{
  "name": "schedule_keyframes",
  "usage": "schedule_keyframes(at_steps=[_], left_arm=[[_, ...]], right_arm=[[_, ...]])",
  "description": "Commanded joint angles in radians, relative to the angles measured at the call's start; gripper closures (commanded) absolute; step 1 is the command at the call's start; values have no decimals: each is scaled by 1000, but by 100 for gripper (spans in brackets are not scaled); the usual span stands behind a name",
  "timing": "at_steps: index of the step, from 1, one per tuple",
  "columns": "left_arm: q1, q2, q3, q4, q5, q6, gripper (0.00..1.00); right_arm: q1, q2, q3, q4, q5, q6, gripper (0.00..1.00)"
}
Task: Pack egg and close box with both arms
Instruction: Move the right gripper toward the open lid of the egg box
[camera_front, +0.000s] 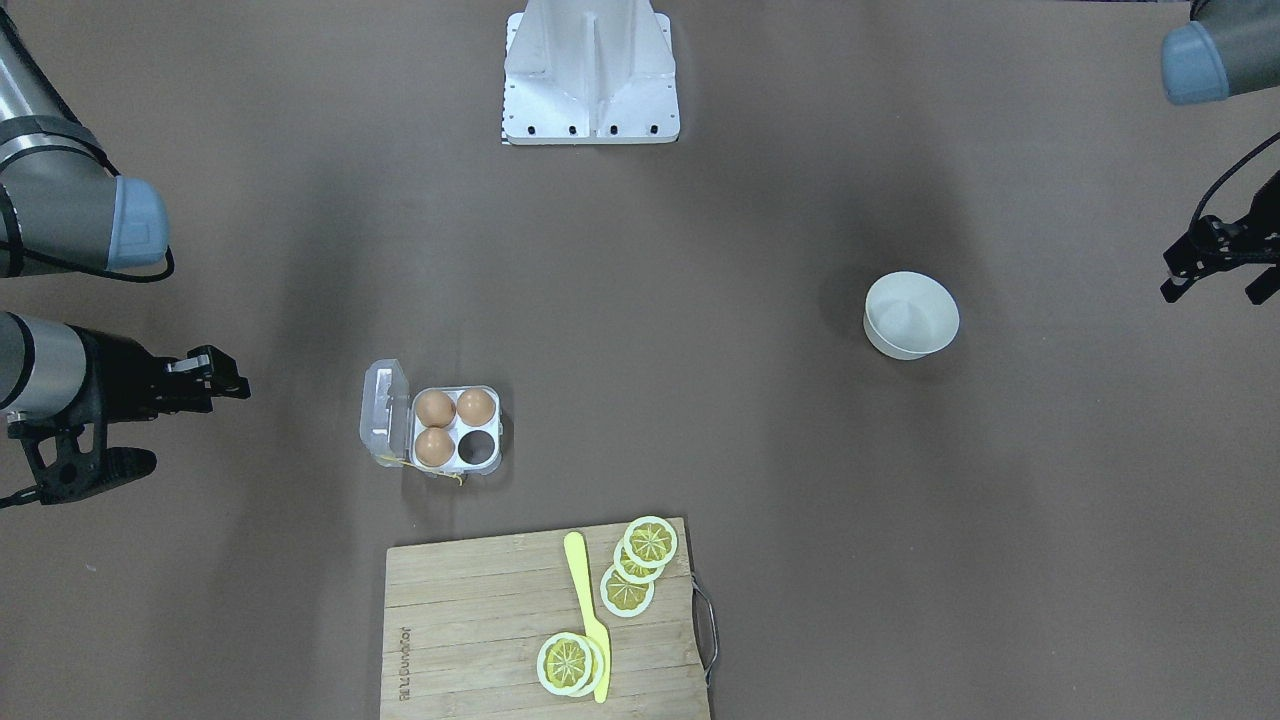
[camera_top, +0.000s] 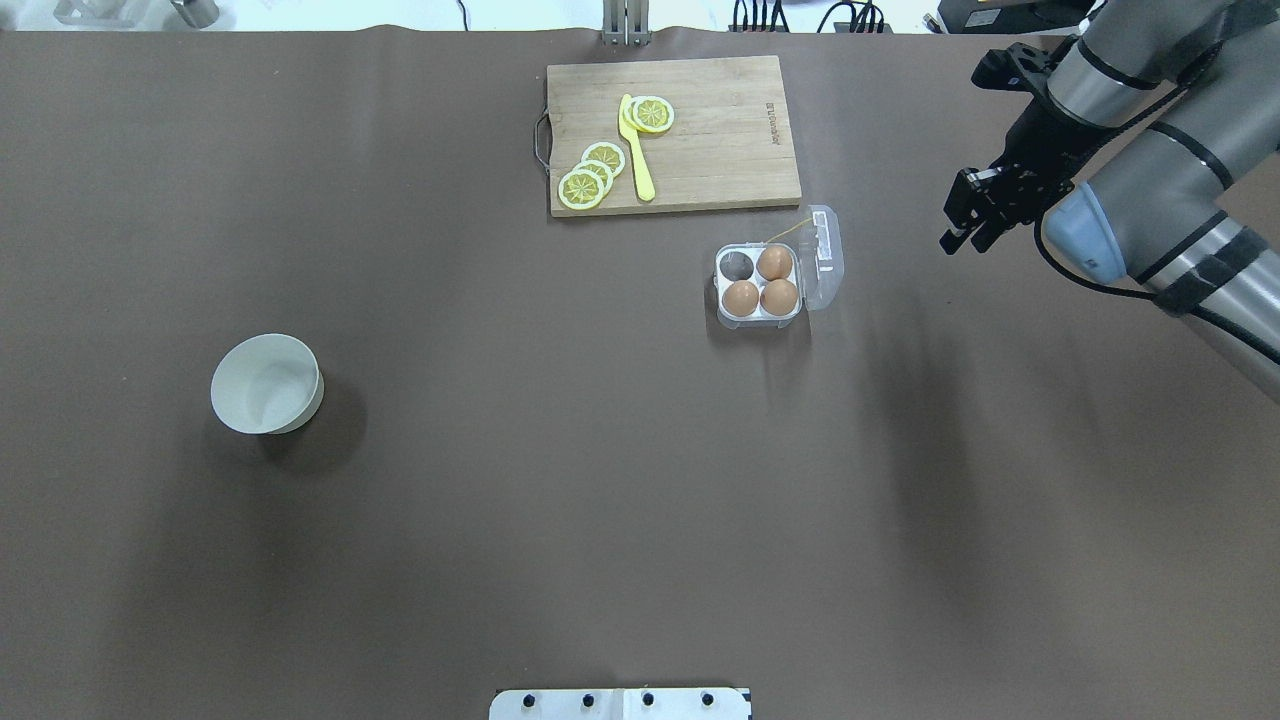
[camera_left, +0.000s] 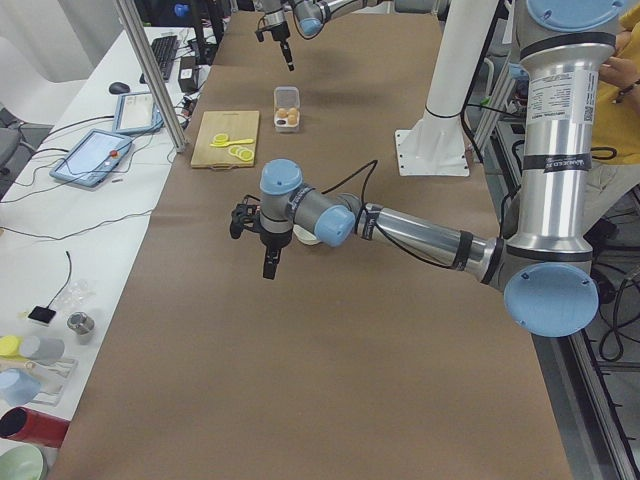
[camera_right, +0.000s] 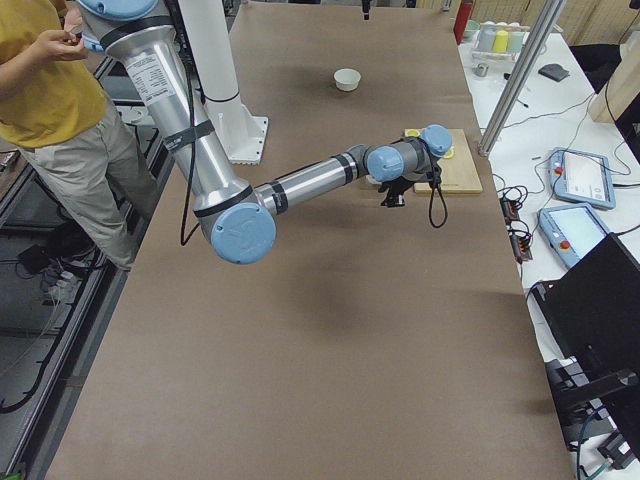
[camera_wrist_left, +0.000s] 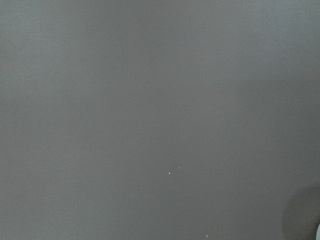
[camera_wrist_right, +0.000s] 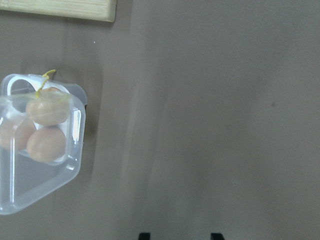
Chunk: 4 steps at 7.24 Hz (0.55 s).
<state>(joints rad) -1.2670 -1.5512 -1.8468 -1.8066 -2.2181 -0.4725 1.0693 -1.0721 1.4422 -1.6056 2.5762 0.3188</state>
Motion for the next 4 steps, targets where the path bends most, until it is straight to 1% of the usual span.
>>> schedule_keyframes(at_steps=[1,2,3,4], left_arm=[[-2,2,-14,3,2,0,2],[-2,2,-15,3,2,0,3],[-3,8,-20,3,2,0,3],[-3,10,-25,3,2,0,3]], right_arm=[[-29,61,-63,58,5,35,67],[-32,79,-69,58,5,43,76],[-52,104,-89,61,5,43,82],[-71,127,-104,61,5,43,85]])
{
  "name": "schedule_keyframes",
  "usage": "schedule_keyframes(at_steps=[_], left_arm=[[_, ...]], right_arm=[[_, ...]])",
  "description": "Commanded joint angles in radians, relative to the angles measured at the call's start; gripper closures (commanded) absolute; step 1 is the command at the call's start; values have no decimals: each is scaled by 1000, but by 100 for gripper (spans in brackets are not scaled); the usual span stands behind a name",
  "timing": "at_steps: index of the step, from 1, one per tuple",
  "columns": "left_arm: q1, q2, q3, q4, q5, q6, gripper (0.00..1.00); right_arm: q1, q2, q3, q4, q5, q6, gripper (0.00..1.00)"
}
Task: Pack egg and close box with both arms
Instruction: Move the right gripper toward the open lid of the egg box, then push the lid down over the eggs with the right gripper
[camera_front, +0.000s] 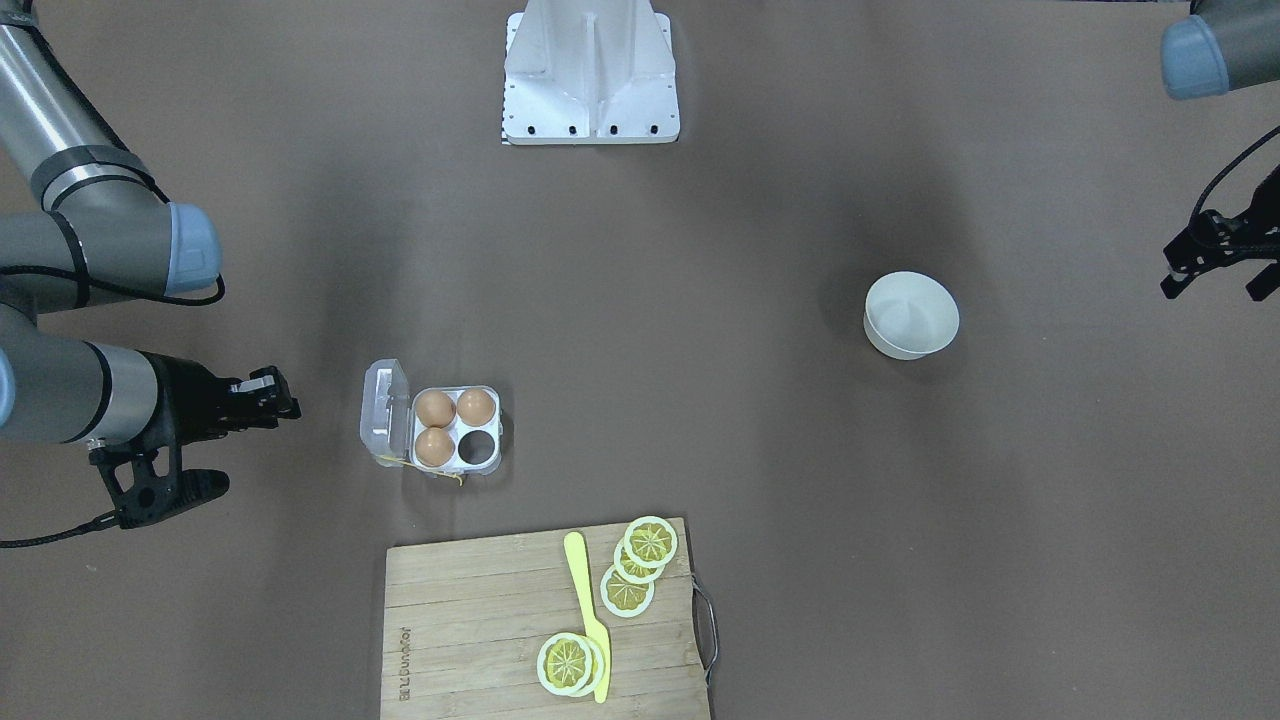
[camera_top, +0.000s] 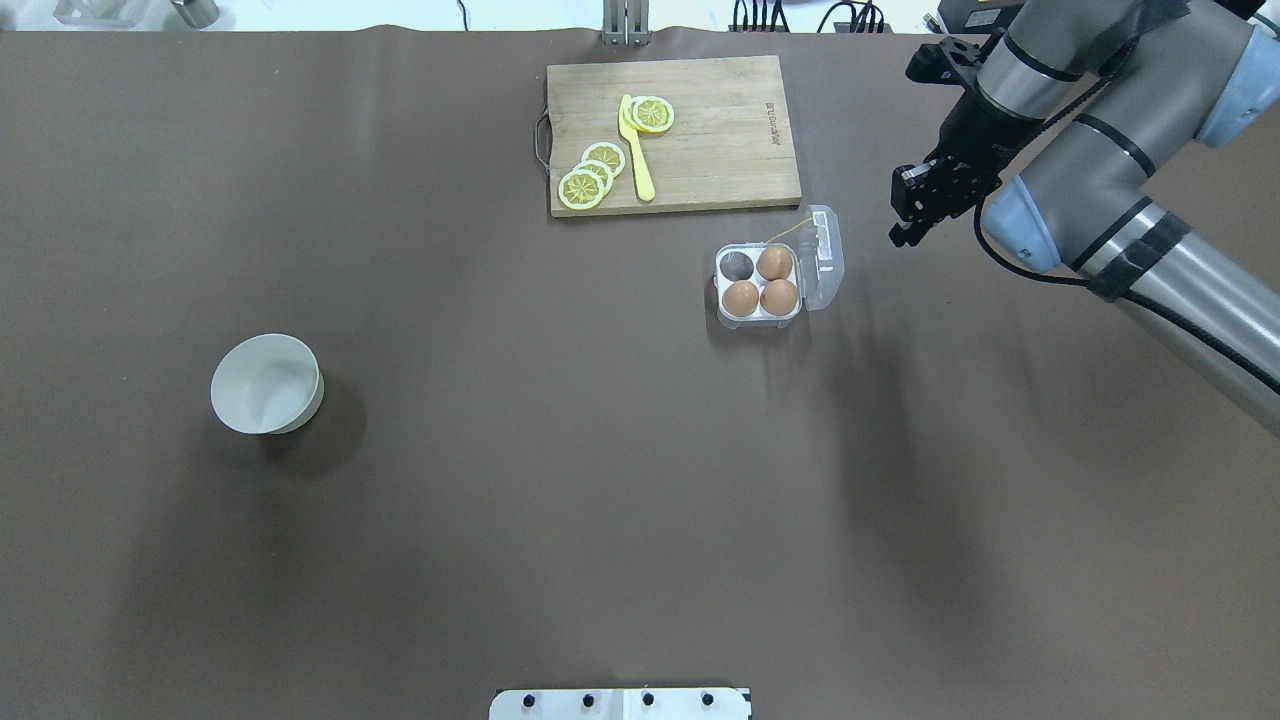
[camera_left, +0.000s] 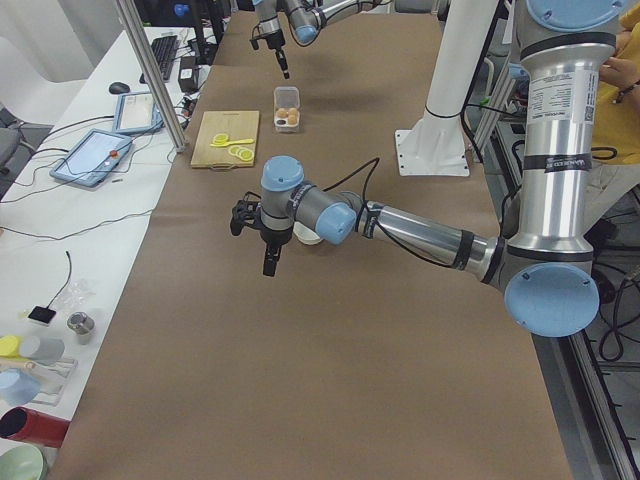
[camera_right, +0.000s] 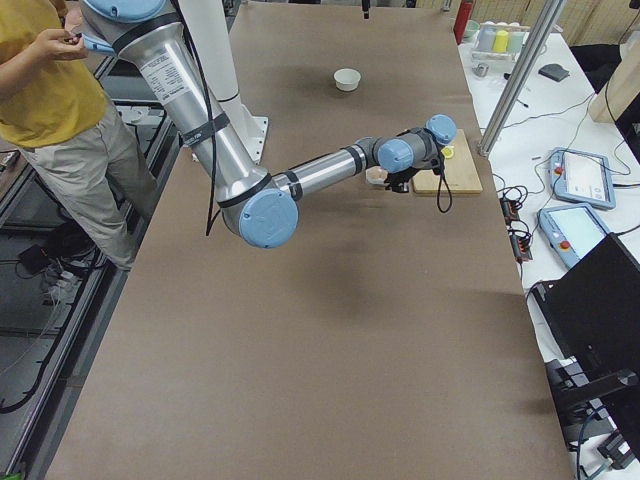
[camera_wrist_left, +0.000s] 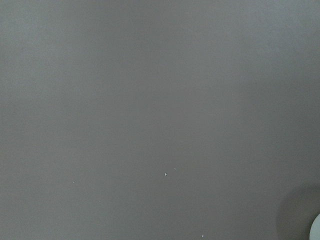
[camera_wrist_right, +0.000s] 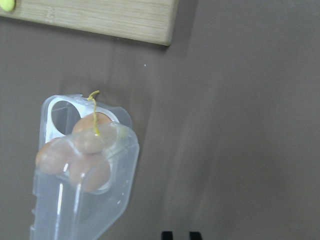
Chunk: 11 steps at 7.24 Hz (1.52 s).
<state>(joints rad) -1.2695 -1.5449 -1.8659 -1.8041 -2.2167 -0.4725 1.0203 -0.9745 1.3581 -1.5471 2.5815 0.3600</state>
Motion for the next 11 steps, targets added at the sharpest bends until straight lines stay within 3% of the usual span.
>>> schedule_keyframes(at_steps=[1,3,7,11], left_arm=[[-1,3,-7,0,0,0,2],[-1,3,-9,0,0,0,2],[-1,14,-18,0,0,0,2],[-1,31,-35,0,2,0,2]], right_arm=[[-35,42,-30,1,-1,2,91],[-42,51,-37,1,-1,4,100],[-55,115,-80,1,9,5,100],[-81,247,-184,2,9,26,100]])
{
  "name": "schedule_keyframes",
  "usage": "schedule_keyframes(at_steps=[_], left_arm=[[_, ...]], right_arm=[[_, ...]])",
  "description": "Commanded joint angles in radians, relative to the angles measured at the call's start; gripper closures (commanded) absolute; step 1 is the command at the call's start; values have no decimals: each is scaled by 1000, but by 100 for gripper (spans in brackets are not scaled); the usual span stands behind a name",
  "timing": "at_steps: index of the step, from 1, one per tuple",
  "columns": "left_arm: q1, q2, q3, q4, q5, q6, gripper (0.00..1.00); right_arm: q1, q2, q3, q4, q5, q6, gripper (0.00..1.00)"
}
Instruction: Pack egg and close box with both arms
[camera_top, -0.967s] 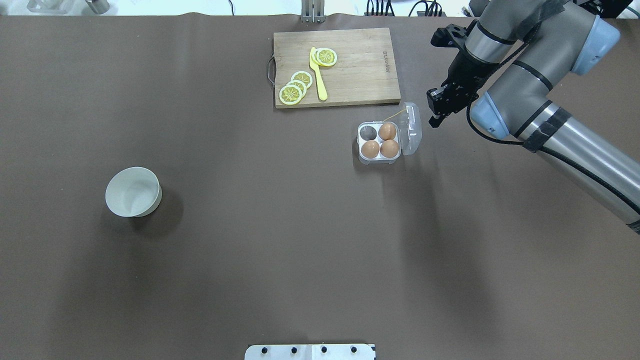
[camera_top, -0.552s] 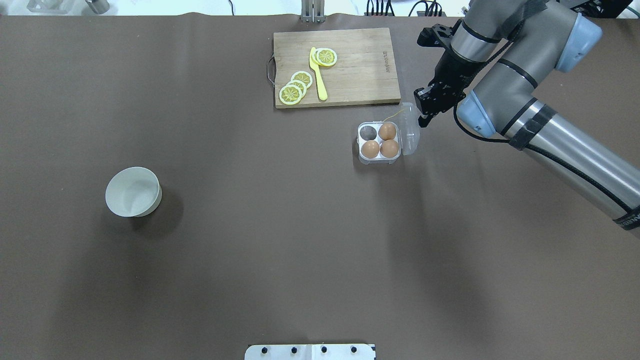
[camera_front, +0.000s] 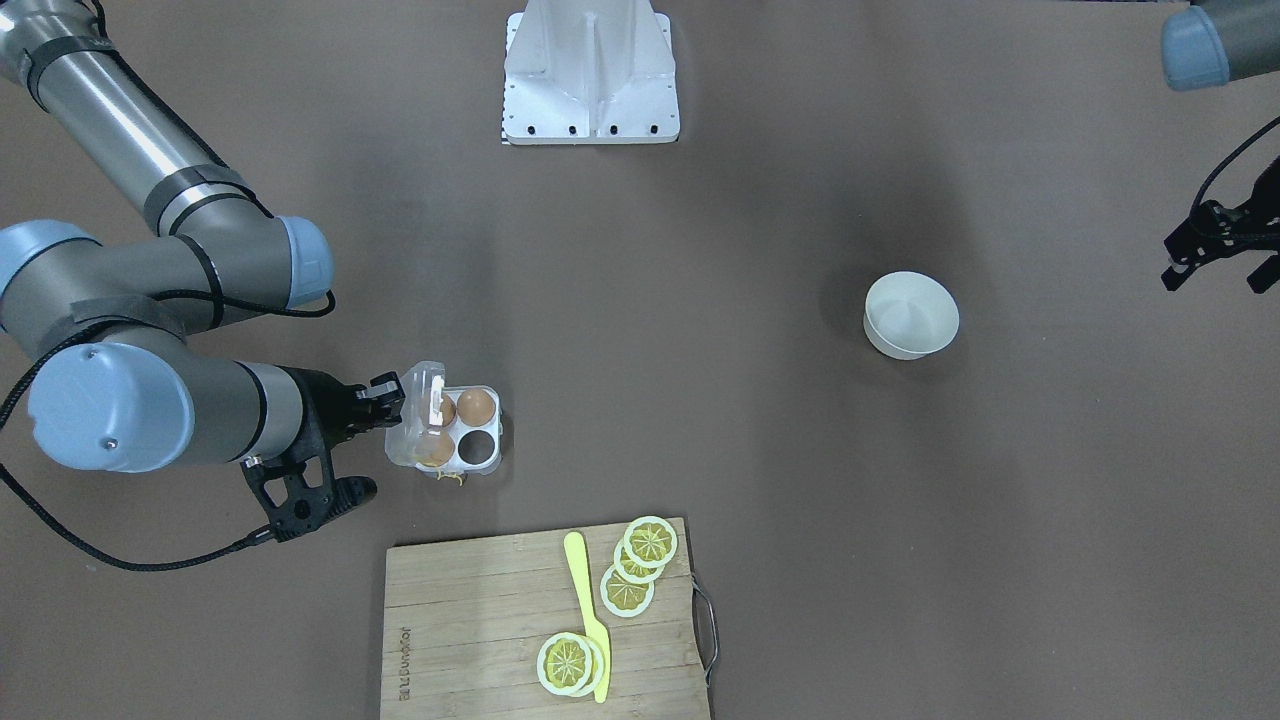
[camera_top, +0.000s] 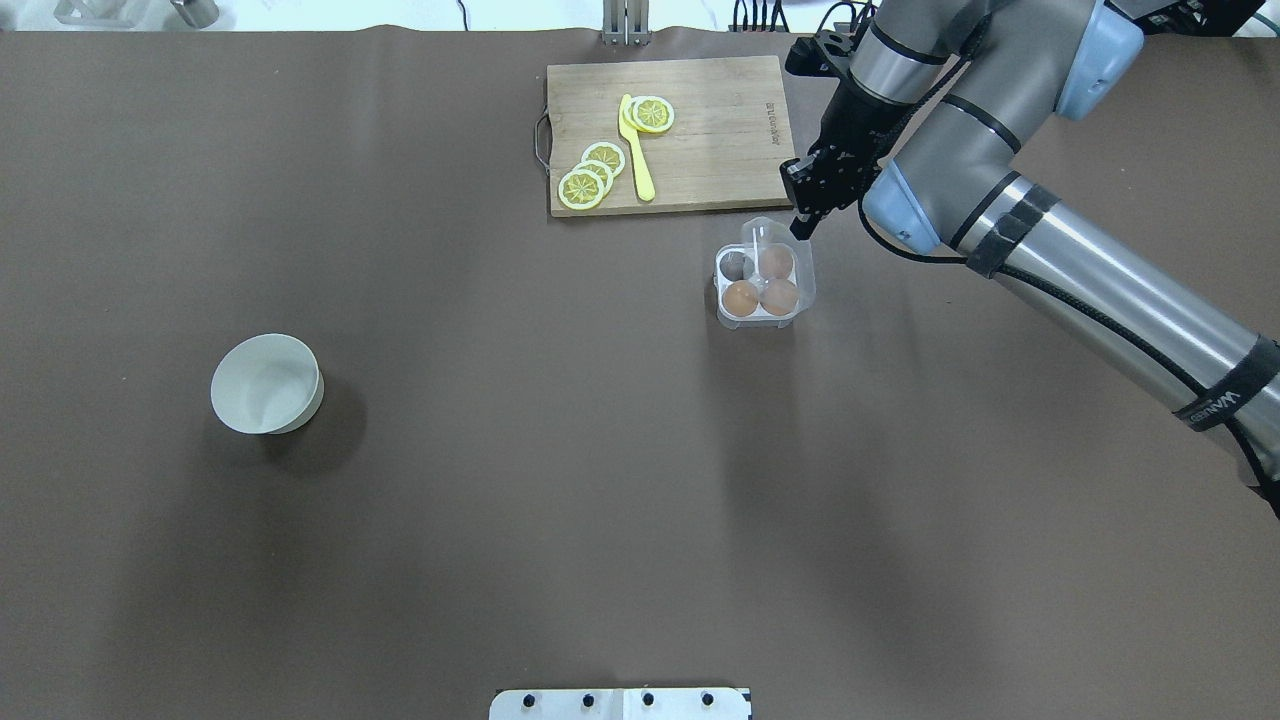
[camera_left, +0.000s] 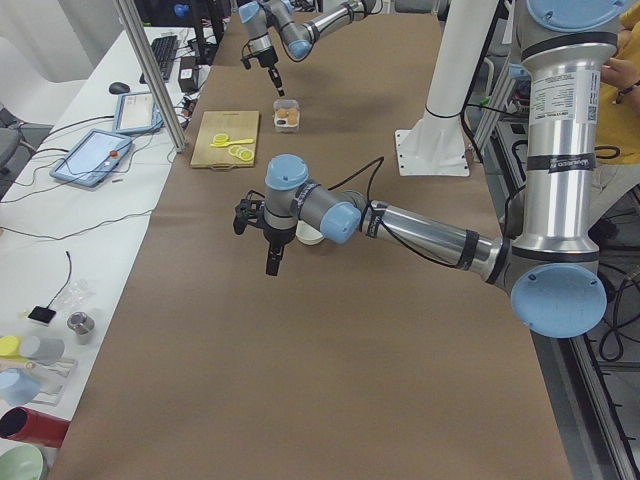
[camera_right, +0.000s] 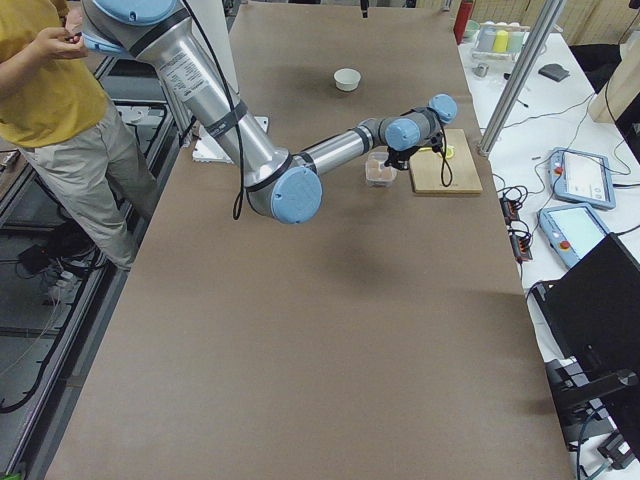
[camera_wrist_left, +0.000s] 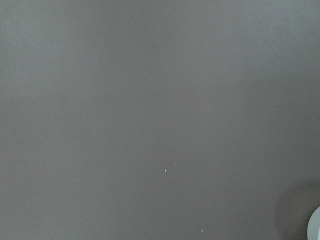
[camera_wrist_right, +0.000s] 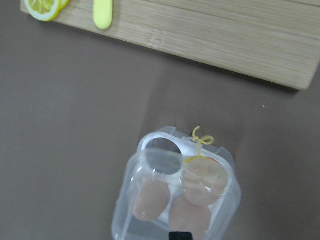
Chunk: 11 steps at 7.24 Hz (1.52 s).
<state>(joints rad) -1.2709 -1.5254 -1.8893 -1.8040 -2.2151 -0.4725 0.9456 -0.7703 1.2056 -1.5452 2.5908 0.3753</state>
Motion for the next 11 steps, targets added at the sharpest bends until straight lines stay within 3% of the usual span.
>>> schedule_keyframes(at_steps=[1,2,3,4,6,8,11], left_arm=[[1,17,-23,0,2,0,3],[1,21,-21,0,0,2,2],[1,22,-19,0,-1,3,2],[-1,24,-19,0,-1,3,3],[1,24,-10,-3,-3,3,3],[1,24,-8,-5,-5,6,3],[1,22,-8,-6,-5,5,3]], right_arm=[[-5,61,-37,-1,0,13,100],[11,68,-37,0,-3,13,100],[59,66,-35,2,-14,14,38],[99,57,-34,0,-14,14,0],[177,-60,20,0,-29,5,0],[246,-237,122,2,-104,-44,0],[422,-389,146,0,-132,-227,0]])
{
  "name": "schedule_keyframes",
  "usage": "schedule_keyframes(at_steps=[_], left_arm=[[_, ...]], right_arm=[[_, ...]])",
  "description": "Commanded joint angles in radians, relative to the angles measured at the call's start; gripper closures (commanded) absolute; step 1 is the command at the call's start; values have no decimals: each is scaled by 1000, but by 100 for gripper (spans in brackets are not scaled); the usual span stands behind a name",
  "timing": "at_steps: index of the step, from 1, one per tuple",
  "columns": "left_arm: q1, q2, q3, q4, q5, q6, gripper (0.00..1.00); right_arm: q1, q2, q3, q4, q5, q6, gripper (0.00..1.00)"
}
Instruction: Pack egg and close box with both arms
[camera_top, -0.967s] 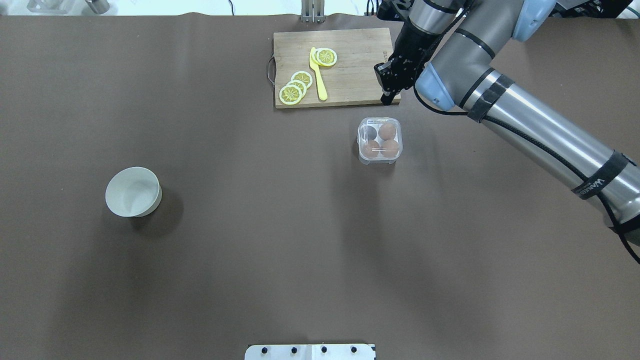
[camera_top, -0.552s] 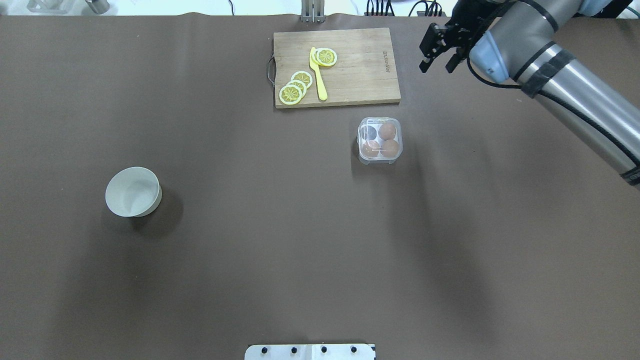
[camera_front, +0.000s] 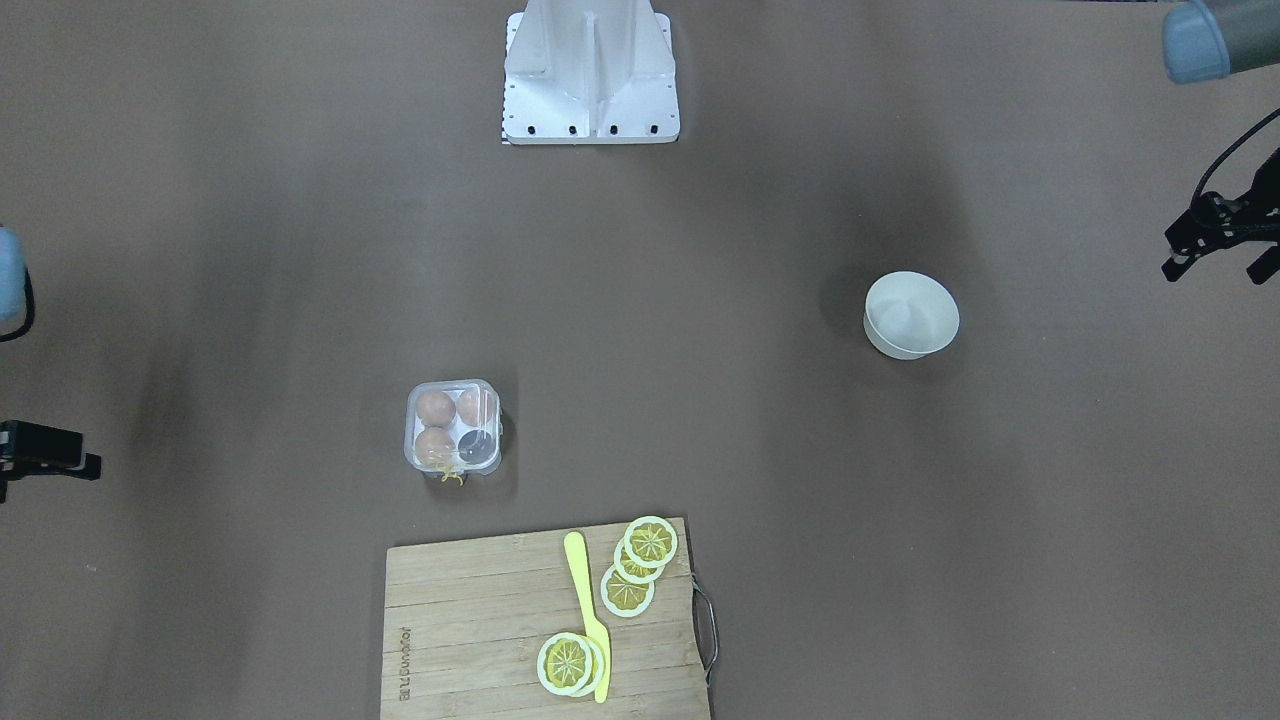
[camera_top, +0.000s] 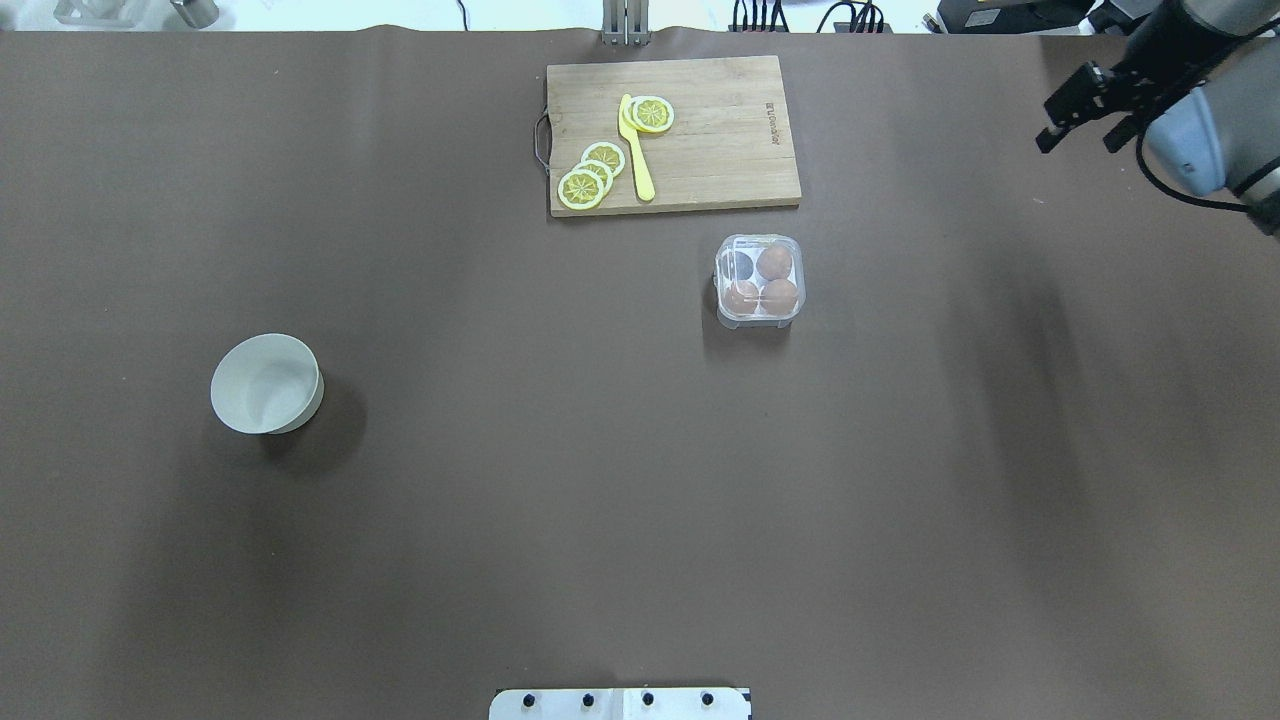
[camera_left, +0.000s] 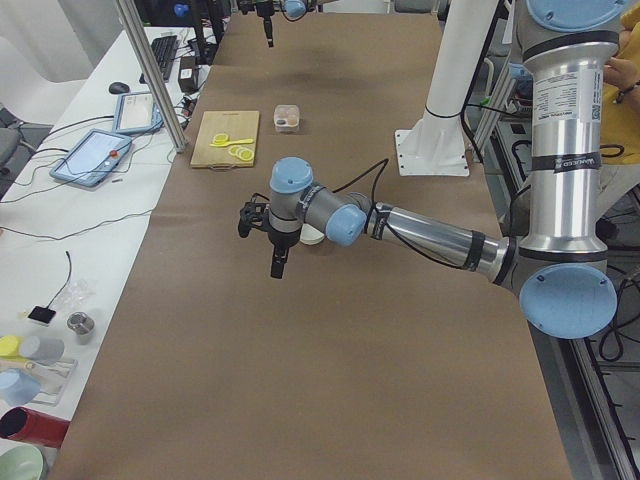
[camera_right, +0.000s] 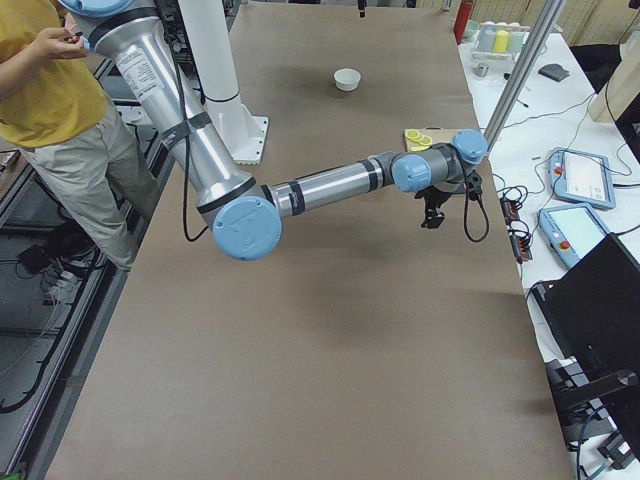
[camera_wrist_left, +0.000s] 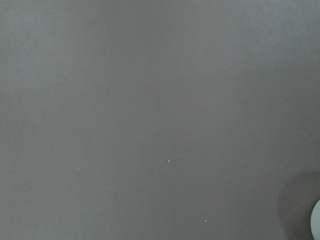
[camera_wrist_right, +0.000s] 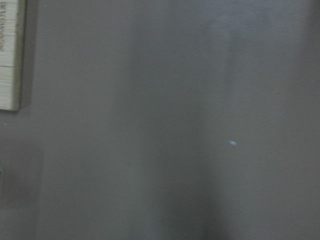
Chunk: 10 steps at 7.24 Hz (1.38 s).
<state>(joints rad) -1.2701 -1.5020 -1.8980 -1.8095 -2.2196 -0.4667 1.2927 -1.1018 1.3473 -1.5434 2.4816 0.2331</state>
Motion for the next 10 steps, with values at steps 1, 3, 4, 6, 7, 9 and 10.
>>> schedule_keyframes(at_steps=[1,3,4,6,7,9,10], left_arm=[[2,-1,0,-1,0,-1,2],[2,-1,4,-1,1,-1,2],[2,-1,2,-1,1,-4,3],[3,-1,4,-1,1,-6,2],[5,-1,17,-1,1,-4,2],[6,-7,75,-16,0,11,2],[-4,-15,123,-69,-2,11,3]], right_arm=[[120,-96,-6,-3,-70,-147,0],[168,-162,-10,-10,-183,-239,0],[186,-200,-10,-12,-185,-239,0],[207,-269,-10,-18,-184,-238,0],[211,-294,-8,-18,-184,-238,0],[212,-302,-8,-18,-185,-230,0],[212,-299,-7,-20,-184,-224,0]])
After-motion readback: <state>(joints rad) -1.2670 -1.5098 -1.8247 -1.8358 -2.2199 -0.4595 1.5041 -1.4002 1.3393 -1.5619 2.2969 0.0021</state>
